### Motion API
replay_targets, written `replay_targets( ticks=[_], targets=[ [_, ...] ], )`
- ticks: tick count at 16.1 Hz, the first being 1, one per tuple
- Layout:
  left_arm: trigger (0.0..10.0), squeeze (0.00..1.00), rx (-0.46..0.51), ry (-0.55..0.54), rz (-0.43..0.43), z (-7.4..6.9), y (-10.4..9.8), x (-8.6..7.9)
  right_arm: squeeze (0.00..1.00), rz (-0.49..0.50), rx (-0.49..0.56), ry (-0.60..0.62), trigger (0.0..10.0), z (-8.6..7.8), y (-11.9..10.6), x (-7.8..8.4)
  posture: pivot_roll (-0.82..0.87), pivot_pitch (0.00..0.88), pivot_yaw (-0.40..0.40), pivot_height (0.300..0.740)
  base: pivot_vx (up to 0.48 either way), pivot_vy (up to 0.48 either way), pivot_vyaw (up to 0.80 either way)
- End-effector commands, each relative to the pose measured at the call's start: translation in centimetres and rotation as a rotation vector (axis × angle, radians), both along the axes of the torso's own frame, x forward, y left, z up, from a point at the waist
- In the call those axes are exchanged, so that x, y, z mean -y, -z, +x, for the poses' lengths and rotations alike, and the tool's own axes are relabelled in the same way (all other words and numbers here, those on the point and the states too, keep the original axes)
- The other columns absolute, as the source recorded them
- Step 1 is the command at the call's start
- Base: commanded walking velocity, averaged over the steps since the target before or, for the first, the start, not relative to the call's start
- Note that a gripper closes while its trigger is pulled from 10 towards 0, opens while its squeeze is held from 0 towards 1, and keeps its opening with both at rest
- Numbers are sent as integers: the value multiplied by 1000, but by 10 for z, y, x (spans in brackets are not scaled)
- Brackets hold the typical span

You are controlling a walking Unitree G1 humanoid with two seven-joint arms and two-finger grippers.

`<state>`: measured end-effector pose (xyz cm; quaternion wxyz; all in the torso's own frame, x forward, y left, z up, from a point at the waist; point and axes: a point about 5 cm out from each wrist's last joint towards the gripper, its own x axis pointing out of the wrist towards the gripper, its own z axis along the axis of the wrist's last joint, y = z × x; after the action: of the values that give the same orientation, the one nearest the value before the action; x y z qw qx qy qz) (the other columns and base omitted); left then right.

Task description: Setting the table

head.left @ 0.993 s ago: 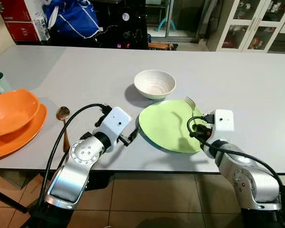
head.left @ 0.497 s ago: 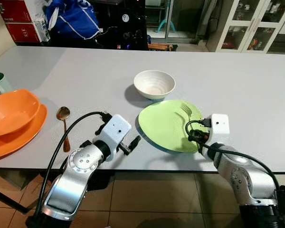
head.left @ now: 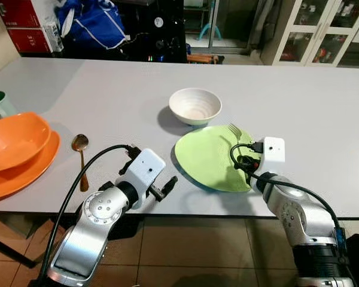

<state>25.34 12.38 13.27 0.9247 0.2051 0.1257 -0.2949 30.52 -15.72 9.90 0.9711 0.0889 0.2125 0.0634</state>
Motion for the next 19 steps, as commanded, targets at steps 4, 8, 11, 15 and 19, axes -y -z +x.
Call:
replay_targets(
  ticks=[4,8,11,15,19],
  targets=[
    [10000,0,-40,123,-80,-12,-8,13,0,-34,31,26,10000,10,2,5,-61,0,12,740,0,0,0],
    [10000,0,-82,231,-104,-24,-9,18,0,-31,25,24,10000,13,10,2,-58,0,14,740,0,0,0],
    [10000,0,-78,230,-103,-23,-11,16,0,-29,35,12,10000,16,11,0,-56,0,13,740,0,0,0],
    [10000,0,-75,228,-98,-22,-11,15,0,-41,48,2,10000,18,11,-2,-53,0,13,740,0,0,0],
    [10000,0,-81,231,-91,-22,-11,15,1000,-47,48,11,10000,18,13,-2,-55,0,13,740,0,0,0]
  ],
)
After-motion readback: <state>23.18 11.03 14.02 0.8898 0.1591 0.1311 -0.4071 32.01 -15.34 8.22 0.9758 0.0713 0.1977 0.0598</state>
